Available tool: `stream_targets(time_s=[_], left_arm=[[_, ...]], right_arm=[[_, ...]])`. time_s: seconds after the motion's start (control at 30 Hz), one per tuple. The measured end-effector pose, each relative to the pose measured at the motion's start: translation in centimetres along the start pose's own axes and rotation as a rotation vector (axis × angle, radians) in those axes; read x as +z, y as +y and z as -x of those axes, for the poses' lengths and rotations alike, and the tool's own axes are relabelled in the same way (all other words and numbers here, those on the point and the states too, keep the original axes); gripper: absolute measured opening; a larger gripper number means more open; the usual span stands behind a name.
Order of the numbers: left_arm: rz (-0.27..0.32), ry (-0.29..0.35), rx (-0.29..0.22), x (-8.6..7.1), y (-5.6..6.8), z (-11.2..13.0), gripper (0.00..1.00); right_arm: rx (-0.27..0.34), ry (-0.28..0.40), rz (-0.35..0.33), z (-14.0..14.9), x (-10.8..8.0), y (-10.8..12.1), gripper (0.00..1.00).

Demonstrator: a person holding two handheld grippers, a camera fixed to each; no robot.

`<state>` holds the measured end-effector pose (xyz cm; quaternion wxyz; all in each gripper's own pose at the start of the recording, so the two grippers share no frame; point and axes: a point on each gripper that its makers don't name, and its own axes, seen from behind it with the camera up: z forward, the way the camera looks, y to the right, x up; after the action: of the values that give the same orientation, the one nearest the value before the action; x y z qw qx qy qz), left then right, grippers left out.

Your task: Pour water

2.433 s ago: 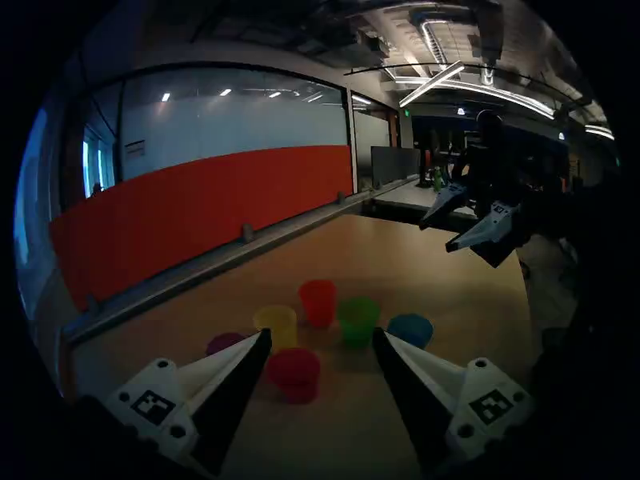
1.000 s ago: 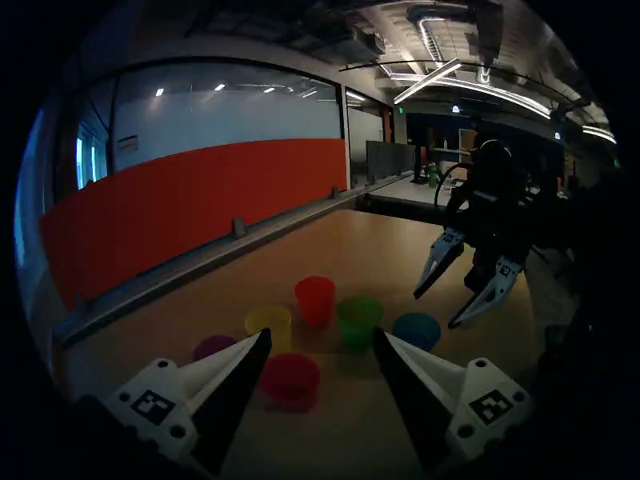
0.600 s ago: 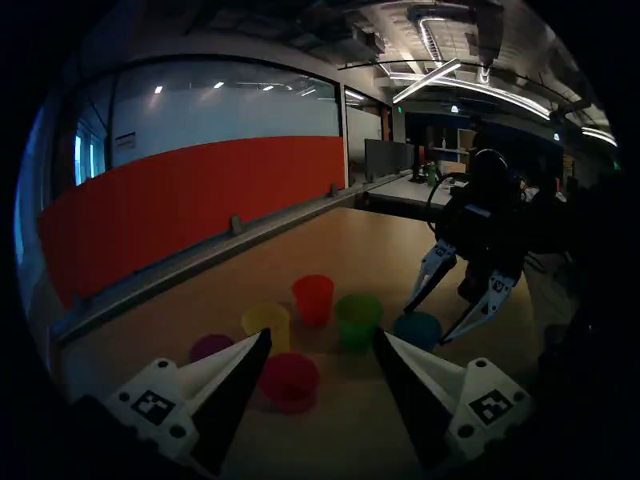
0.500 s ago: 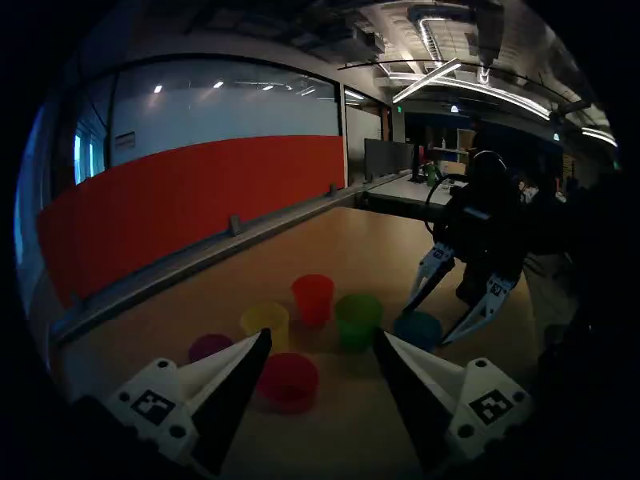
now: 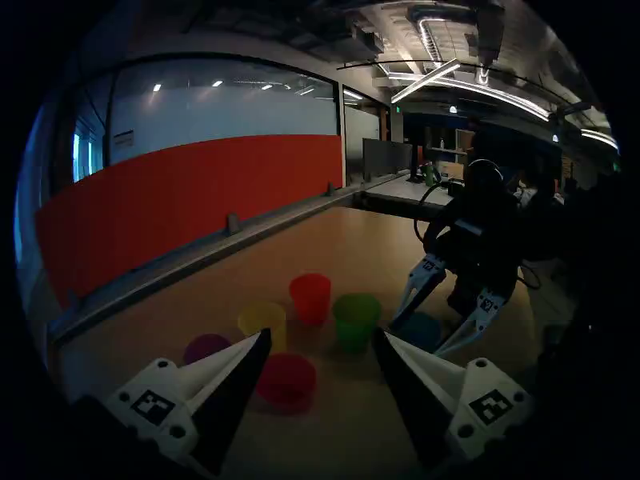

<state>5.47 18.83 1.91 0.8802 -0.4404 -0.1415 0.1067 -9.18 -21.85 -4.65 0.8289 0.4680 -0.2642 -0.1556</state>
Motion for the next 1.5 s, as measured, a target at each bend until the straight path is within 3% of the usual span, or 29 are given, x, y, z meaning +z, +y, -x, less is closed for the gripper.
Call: stream_targets(time_s=[0.4,0.9,1.5], left_arm=[[0.001,-0.009,0.001,0.1,0.1,0.4,0.93],[0.016,-0.018,0.013,0.5,1.2,0.7,0.94],[0.042,-0.018,0.012,1.0,2.7,0.9,0.93]], right_arm=[[-0.008,0.006,0.006,-0.2,-0.6,-0.1,0.92],[-0.001,0.082,0.044,-3.5,-5.4,0.1,0.92],[0.010,0.233,0.104,-8.6,-10.5,0.7,0.92]])
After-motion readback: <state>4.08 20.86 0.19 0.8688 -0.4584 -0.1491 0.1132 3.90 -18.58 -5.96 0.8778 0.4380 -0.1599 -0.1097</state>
